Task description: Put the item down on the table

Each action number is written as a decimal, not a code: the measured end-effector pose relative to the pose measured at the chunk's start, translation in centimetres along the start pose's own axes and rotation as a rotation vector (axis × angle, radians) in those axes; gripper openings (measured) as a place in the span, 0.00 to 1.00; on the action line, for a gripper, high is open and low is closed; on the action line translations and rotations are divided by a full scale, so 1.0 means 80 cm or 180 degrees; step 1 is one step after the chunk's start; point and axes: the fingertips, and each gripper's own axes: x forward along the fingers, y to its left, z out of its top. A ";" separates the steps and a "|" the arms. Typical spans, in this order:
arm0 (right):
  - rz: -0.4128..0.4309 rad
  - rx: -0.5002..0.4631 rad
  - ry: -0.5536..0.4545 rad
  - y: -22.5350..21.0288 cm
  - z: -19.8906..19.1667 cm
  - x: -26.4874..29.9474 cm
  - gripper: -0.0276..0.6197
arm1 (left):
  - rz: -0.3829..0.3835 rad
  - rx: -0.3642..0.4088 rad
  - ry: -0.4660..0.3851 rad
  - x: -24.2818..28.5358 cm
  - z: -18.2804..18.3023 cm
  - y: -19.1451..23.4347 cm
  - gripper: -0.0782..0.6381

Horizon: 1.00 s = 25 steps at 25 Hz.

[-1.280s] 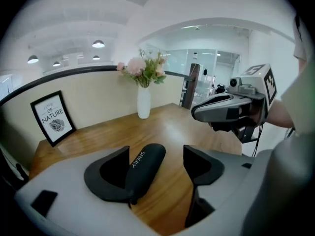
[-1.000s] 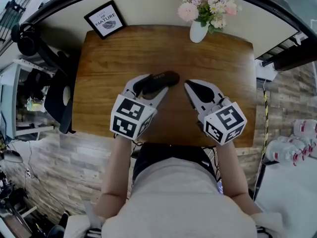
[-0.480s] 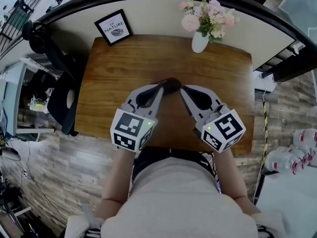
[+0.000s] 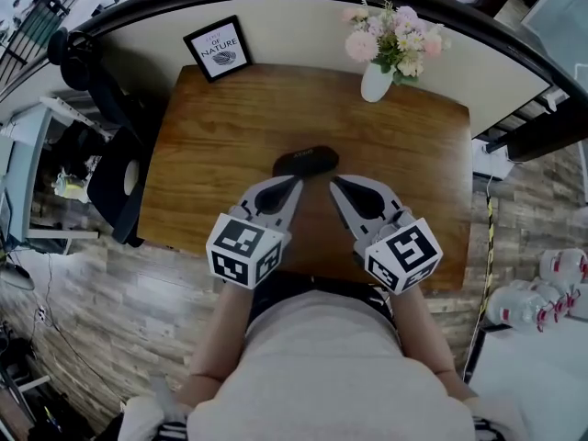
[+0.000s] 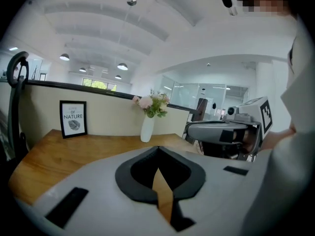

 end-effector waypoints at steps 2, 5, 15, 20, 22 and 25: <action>-0.0006 0.0031 0.0047 0.000 -0.009 0.000 0.06 | 0.0016 -0.0036 0.0049 0.000 -0.009 0.001 0.13; 0.0001 0.0120 0.0111 -0.002 -0.022 -0.001 0.06 | -0.0021 -0.0072 0.0097 0.002 -0.017 -0.003 0.13; 0.0079 0.0191 0.0215 0.002 -0.038 0.003 0.06 | -0.0197 -0.0286 0.0143 0.008 -0.031 -0.012 0.13; 0.0082 0.0224 0.0192 -0.001 -0.038 0.004 0.06 | -0.0166 -0.0306 0.0173 0.010 -0.037 -0.009 0.13; 0.0072 0.0226 0.0187 -0.001 -0.039 0.004 0.06 | -0.0171 -0.0300 0.0170 0.010 -0.037 -0.011 0.13; 0.0065 0.0227 0.0202 -0.003 -0.042 0.003 0.06 | -0.0191 -0.0305 0.0147 0.011 -0.034 -0.012 0.13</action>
